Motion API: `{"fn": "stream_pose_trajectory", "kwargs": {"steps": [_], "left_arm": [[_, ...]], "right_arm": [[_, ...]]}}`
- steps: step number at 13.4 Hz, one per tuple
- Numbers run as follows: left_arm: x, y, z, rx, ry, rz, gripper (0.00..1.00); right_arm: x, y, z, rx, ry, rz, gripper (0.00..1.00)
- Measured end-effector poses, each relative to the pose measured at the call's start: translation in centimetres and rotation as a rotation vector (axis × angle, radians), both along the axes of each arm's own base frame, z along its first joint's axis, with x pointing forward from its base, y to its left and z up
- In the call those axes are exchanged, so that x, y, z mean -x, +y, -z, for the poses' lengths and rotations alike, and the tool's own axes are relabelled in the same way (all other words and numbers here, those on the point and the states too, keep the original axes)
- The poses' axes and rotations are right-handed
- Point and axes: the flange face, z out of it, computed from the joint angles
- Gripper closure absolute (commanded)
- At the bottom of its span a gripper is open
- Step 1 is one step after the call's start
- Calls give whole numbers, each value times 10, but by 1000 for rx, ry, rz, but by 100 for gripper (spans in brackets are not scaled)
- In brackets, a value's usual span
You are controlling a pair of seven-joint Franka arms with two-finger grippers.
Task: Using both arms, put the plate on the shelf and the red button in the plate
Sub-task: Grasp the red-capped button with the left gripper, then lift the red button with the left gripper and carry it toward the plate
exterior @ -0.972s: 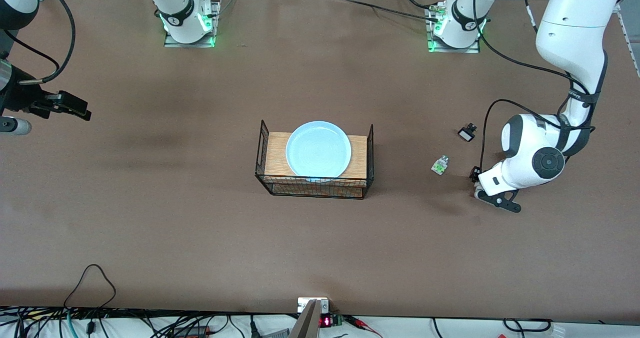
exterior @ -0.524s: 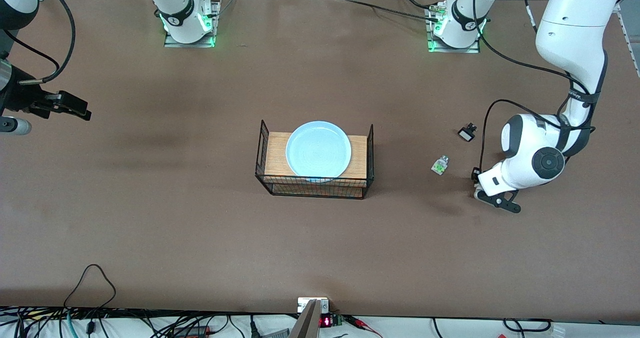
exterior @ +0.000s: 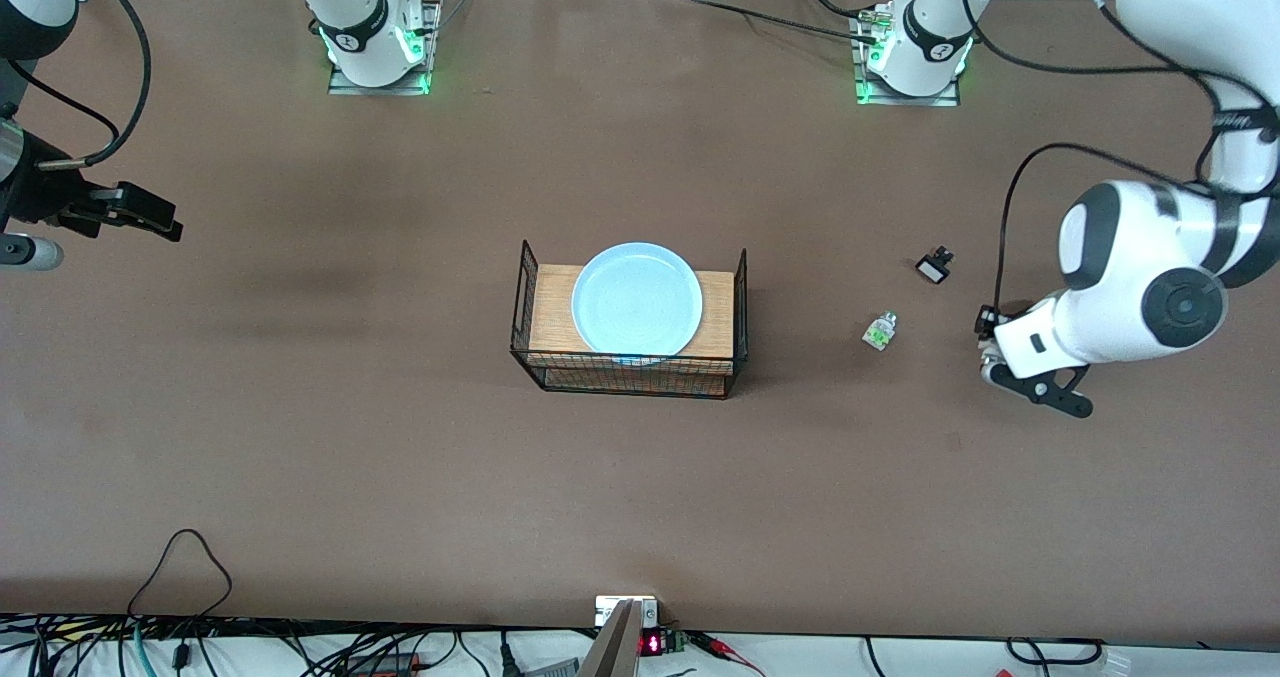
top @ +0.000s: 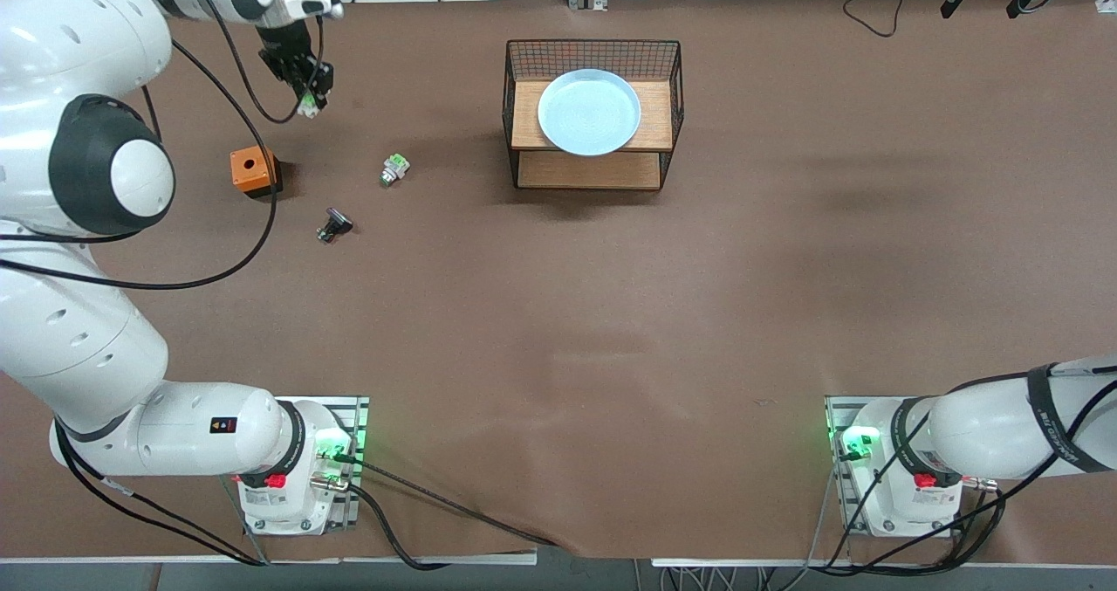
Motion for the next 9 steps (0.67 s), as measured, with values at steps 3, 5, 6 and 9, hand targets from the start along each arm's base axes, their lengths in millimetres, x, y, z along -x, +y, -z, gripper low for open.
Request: {"fn": "stream_pose_trajectory", "kwargs": {"steps": [3, 5, 6, 9], "left_arm": [[4, -40, -76, 9, 19, 31, 92], [9, -65, -111, 14, 30, 36, 92], [12, -81, -121, 18, 31, 37, 93], [32, -155, -140, 28, 14, 5, 93]], "right_arm": [[0, 3, 0, 0, 0, -6, 0], [0, 9, 0, 0, 0, -15, 0], [0, 10, 0, 0, 0, -17, 0], [0, 10, 0, 0, 0, -17, 0]]}}
